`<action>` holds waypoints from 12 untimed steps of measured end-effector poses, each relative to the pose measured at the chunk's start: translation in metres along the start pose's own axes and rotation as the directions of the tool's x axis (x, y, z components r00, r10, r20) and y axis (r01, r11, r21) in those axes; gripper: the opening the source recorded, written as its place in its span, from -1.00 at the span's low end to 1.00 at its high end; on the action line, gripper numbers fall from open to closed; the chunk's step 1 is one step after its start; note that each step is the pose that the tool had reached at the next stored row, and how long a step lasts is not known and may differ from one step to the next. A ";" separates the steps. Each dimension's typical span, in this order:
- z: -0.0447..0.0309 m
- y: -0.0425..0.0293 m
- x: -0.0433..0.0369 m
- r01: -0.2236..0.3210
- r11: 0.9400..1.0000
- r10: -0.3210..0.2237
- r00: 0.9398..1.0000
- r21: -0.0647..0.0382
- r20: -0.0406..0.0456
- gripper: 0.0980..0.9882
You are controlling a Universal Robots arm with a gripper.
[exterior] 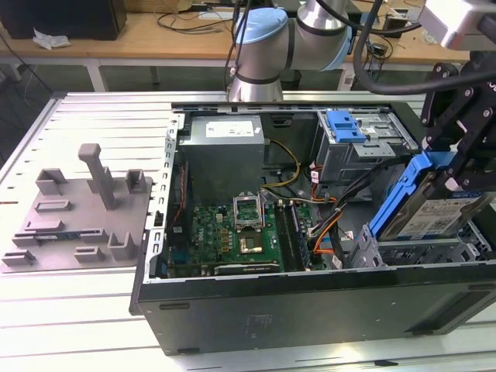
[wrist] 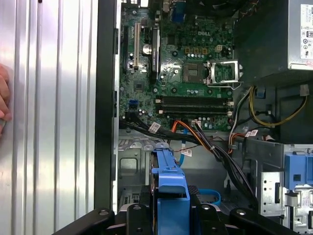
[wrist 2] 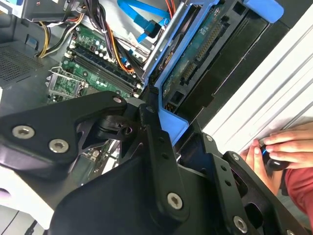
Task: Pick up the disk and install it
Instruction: 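Insert the disk into the insertion slot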
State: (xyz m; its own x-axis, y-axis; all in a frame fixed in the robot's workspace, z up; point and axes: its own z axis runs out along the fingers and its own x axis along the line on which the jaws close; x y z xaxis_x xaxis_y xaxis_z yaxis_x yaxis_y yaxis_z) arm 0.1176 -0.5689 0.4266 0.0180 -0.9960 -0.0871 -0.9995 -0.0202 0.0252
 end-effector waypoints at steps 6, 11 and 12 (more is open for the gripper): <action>0.0066 -0.0002 0.0006 0.000 1.000 0.000 1.000 0.000 0.000 -0.39; 0.0130 -0.0003 0.0012 0.001 1.000 -0.001 1.000 0.000 0.000 -0.39; 0.0139 -0.0004 0.0012 0.001 1.000 -0.001 1.000 0.000 0.000 -0.39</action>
State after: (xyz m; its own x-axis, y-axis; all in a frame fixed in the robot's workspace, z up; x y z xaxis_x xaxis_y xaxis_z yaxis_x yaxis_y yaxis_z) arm 0.1176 -0.5689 0.4127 0.0187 -0.9960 -0.0871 -0.9995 -0.0210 0.0252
